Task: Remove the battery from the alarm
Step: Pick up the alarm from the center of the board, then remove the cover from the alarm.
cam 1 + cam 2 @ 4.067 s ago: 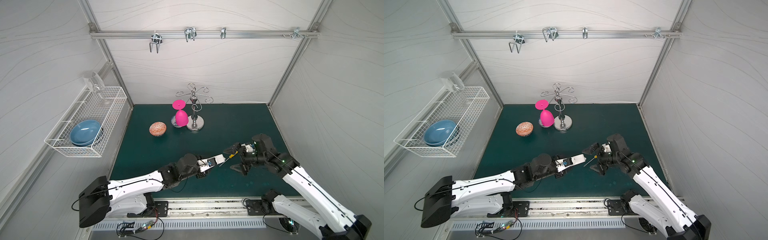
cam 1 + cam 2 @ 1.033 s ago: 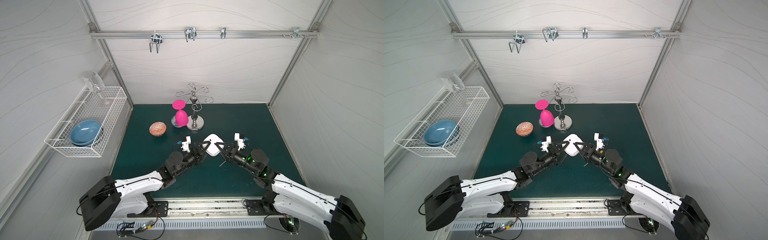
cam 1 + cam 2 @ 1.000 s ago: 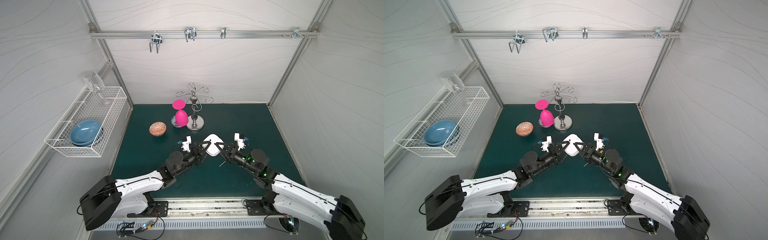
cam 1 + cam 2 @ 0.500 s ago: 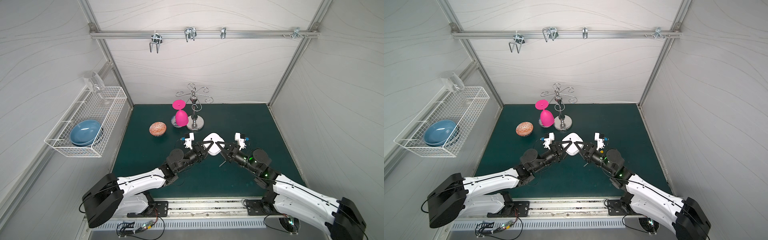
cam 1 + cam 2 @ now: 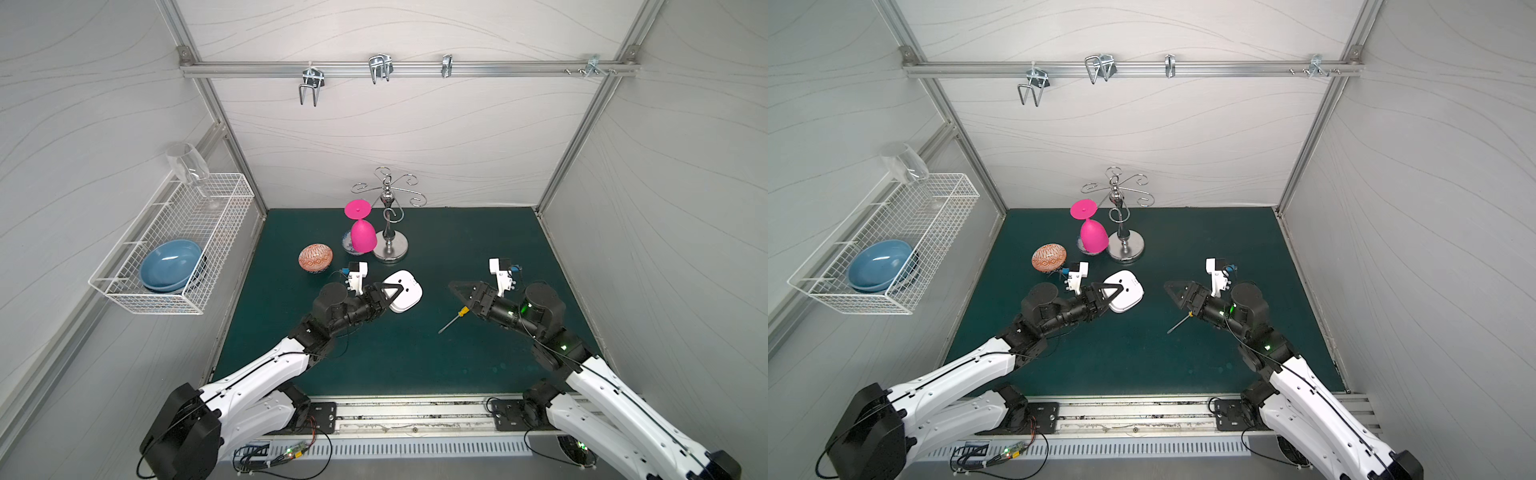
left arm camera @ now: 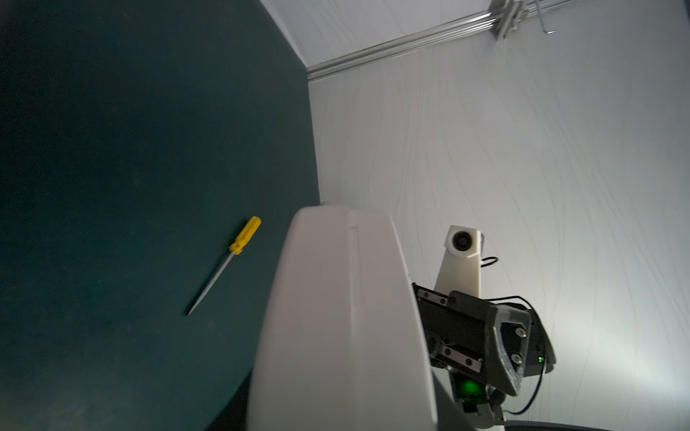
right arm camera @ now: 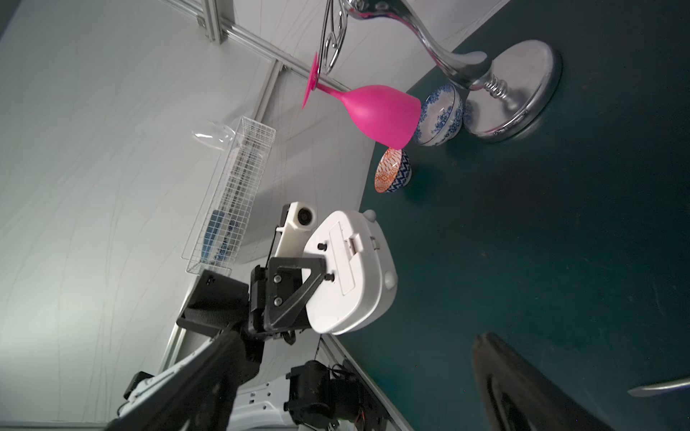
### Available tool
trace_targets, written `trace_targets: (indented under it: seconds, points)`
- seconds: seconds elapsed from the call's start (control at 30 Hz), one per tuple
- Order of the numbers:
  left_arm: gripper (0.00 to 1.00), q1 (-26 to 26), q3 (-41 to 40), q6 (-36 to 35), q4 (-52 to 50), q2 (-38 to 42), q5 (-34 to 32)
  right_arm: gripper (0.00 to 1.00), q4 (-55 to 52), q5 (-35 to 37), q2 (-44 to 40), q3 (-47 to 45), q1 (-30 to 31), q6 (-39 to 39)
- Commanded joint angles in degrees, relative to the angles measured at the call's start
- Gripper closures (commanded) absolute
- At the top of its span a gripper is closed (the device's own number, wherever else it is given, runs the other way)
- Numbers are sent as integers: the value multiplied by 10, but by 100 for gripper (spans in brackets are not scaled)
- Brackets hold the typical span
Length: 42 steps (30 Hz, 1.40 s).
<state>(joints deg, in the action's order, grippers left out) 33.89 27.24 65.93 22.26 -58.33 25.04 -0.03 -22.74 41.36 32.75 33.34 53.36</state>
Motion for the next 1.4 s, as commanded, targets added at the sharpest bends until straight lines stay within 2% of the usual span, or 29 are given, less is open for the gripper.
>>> trace_targets:
  seconds: [0.0,0.13,0.33,0.53,0.67,1.0,1.37]
  points:
    - [70,-21,-3,-99,-57,-18,91,1,-68,-80,39,12,-4,-98]
    - [70,-21,1,-147,-44,-88,131,3,-18,-78,109,4,7,-104]
    - [74,-21,5,-161,34,-204,163,12,29,-25,231,22,63,-117]
    - [75,-21,-1,-158,81,-252,168,23,93,9,324,26,97,-90]
    - [75,-21,-4,-164,82,-266,165,26,118,10,373,36,115,-86]
    - [76,-21,-12,-160,92,-289,155,34,122,35,410,44,136,-92]
    - [78,-21,-15,-144,119,-310,150,38,129,42,428,36,157,-80]
